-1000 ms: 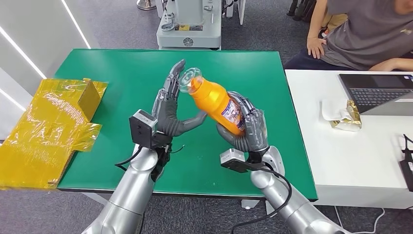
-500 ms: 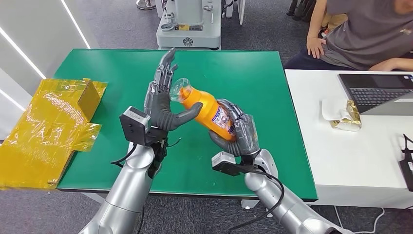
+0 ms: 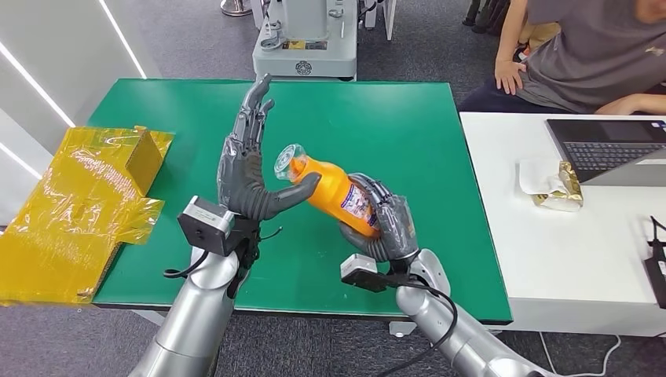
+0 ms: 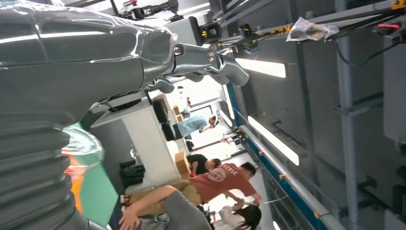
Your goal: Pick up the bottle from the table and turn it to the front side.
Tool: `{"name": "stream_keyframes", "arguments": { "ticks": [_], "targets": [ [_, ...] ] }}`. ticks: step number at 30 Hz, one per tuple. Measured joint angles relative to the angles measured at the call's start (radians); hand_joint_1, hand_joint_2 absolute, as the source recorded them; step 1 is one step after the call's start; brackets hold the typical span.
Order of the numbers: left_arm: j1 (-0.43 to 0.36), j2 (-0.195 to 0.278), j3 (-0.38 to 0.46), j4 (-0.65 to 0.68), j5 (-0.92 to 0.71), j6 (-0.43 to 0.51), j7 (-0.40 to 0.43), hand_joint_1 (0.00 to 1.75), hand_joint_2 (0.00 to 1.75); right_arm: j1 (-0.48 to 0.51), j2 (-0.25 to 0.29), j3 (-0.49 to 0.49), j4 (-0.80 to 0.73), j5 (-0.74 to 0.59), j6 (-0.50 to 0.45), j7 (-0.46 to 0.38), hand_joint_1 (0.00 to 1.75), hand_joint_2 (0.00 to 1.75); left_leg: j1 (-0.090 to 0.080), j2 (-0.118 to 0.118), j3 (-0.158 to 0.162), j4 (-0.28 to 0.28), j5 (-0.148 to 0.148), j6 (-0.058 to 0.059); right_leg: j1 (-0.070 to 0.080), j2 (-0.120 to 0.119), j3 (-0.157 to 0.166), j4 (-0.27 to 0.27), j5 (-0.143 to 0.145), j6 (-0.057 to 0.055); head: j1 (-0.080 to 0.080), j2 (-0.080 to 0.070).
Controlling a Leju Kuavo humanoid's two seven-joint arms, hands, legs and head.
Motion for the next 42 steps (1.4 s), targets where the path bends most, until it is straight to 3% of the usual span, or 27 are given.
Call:
{"name": "stream_keyframes", "arguments": {
  "ticks": [9,19,25,42],
  "targets": [
    [0.0,0.015,0.012,0.023,0.005,0.125,-0.015,0.0,1.75,0.003,0.011,-0.064,-0.105,0.053,0.0,0.0,1.75,1.75,0.0,0.0,0.0,0.0,0.0,0.0,0.0,0.0,0.0,0.0,0.0,0.0,0.0,0.0],
    [-0.002,0.029,0.103,0.079,0.047,0.271,-0.052,0.0,1.75,0.04,0.014,-0.099,-0.202,0.069,0.0,0.001,1.75,1.75,0.0,0.0,0.0,0.0,0.0,0.0,0.0,0.0,0.0,0.0,0.0,0.0,0.0,0.0],
    [-0.004,0.037,0.134,0.107,0.077,0.231,-0.055,0.0,1.75,0.054,0.014,-0.102,-0.224,0.064,0.0,0.001,1.75,1.75,0.0,0.0,0.0,0.0,0.0,0.0,0.0,0.0,0.0,0.0,0.0,0.0,0.0,0.0],
    [-0.021,0.026,0.115,0.142,0.057,0.096,-0.04,0.0,1.75,0.05,0.014,-0.052,-0.145,-0.036,0.0,0.001,1.75,1.75,0.0,0.0,0.0,0.0,0.0,0.0,0.0,0.0,0.0,0.0,0.0,0.0,0.0,0.0]
  ]
}}
